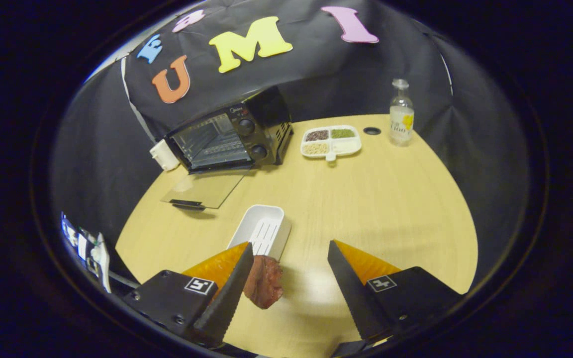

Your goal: Open the toaster oven, put the food inside, and close the toaster oven door.

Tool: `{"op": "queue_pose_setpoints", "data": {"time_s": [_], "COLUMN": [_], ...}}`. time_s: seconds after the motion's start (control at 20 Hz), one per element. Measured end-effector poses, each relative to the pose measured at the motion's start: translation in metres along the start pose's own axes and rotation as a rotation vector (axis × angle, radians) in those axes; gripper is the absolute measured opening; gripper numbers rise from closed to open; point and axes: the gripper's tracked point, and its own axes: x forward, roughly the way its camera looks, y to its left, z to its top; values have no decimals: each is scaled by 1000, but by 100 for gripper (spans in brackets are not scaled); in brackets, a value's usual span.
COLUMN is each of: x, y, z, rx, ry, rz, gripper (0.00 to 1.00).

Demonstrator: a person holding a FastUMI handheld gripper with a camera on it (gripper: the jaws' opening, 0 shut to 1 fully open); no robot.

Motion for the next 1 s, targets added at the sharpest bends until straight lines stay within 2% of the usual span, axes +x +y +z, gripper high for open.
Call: {"op": "queue_pose_setpoints", "data": {"time_s": [0.1,0.15,0.2,0.35,0.45,0.5,0.6,0.75,1.0], "x": [3,5,7,12,17,16,12,4,-23], "y": [10,14,17,20,22,22,21,22,77], "z": [-11,-17,-23,-33,-29,-29,-26,-8,45], "rx": [75,124,172,318,415,440,409,377,364], "ry": [68,106,145,233,239,247,246,203,63], "rz": [103,146,180,243,266,269,260,225,225], "gripper": [91,83,80,60,31,23,18,16,16]}}
